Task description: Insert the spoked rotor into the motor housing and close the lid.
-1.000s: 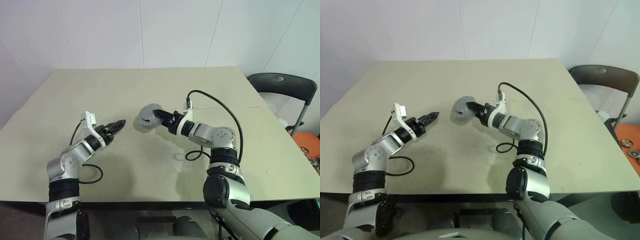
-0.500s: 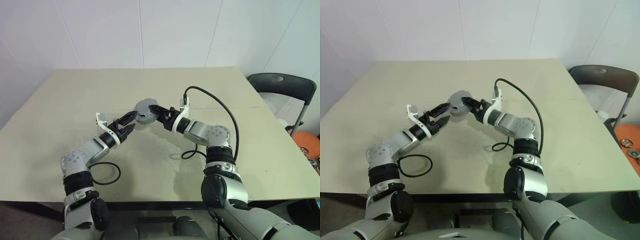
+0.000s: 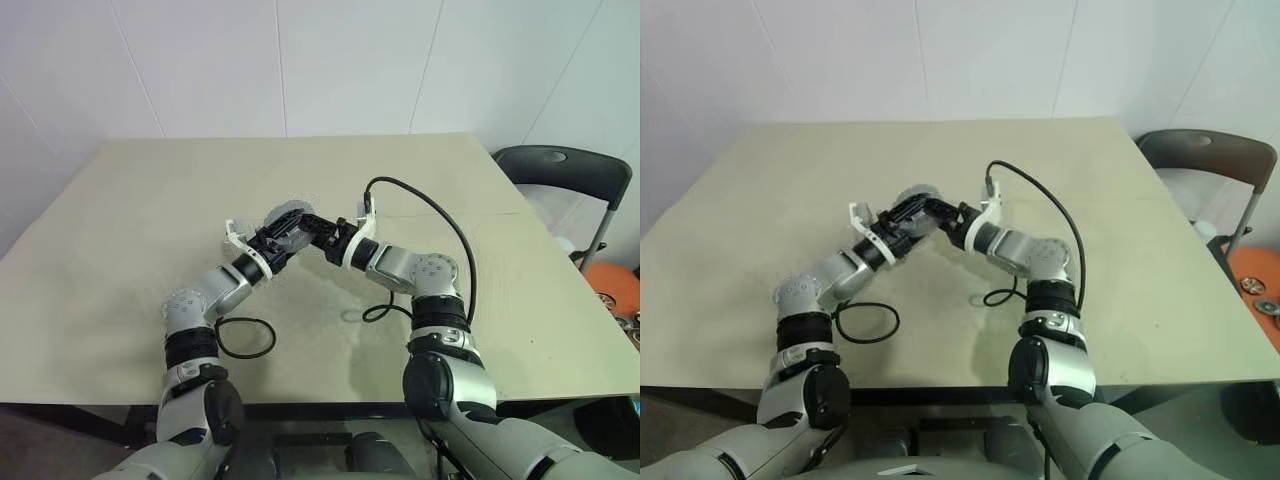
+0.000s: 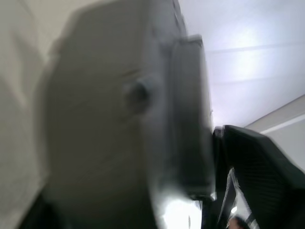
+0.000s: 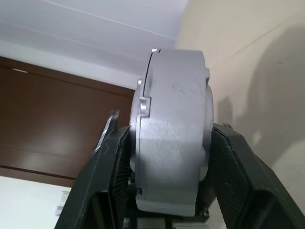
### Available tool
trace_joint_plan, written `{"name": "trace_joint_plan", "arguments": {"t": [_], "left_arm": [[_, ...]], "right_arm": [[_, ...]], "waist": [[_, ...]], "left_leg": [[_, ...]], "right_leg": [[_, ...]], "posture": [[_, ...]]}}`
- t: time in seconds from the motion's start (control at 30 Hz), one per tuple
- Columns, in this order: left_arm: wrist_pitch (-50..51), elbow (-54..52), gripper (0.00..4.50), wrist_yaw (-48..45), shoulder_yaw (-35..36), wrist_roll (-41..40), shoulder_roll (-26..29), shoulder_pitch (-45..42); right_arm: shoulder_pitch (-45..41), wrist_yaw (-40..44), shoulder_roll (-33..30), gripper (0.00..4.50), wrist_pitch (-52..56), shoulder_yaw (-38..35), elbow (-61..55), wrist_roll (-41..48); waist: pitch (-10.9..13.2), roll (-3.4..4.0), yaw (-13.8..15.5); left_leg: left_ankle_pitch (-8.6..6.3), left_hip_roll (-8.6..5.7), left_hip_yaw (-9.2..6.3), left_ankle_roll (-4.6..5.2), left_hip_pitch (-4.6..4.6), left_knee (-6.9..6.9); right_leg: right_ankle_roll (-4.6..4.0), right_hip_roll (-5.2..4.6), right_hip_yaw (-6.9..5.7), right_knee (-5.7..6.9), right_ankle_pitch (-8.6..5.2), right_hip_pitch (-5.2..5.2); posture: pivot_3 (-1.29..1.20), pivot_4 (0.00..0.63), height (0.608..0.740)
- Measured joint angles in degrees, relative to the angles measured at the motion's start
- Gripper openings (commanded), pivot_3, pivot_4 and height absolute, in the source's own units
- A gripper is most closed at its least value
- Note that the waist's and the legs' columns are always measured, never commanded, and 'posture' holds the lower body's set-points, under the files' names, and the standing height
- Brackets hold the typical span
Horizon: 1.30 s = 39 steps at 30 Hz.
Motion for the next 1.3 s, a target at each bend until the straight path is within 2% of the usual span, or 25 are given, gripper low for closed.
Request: {"name": "trace_joint_plan", "arguments": {"t": [0.17, 0.7, 0.93, 1.2, 1.3], "left_arm": [[-3.90, -0.30, 2.17, -0.78, 1.37, -2.51, -2.00, 0.20], [-9.85, -1.34, 2.16, -0.96, -0.99, -3.22, -4.23, 0.89], [-13.60, -2.12, 2.16, 0.39, 0.71, -5.00, -5.23, 0.89], [-22.63, -2.53, 2.16, 2.14, 3.59, -6.53, -5.80, 0.85], [-29.96, -1.06, 2.16, 2.58, 3.74, -2.79, -4.20, 0.01]], "right_arm": [[-0.05, 0.80, -0.01, 2.04, -0.69, 0.25, -0.02, 1.72], [-0.05, 1.05, -0.39, 2.04, -2.60, 1.05, 0.24, 2.44], [-0.06, 0.93, -0.85, 4.32, -2.56, 3.74, -0.39, 2.08], [-0.06, 0.92, -1.20, 4.32, -2.63, 4.98, -0.38, 2.07], [-0.05, 1.03, -1.46, 4.32, -2.62, 5.65, -0.39, 2.07]], "waist": [[0.00, -0.01, 0.07], [-0.01, -0.02, 0.13], [-0.01, -0.02, 0.07], [-0.01, -0.03, 0.29], [-0.01, -0.03, 0.20]], "left_leg": [[0.00, 0.00, 0.00, 0.00, -0.02, 0.00], [0.00, -0.01, 0.00, -0.01, -0.01, 0.02], [0.00, 0.00, -0.01, 0.00, -0.01, 0.03], [0.01, -0.01, -0.01, -0.01, -0.03, 0.07], [0.01, -0.01, 0.00, -0.01, -0.01, 0.07]], "right_leg": [[0.00, 0.00, 0.00, 0.00, 0.00, 0.00], [0.00, 0.00, 0.00, 0.00, 0.00, 0.01], [0.00, 0.00, 0.00, 0.01, 0.00, 0.02], [0.00, 0.00, 0.00, 0.00, 0.00, 0.02], [-0.01, 0.01, 0.00, 0.01, 0.01, 0.02]], "posture": [[0.00, 0.000, 0.740], [0.00, 0.000, 0.740], [0.00, 0.000, 0.740], [0.00, 0.000, 0.740], [0.00, 0.000, 0.740]]}}
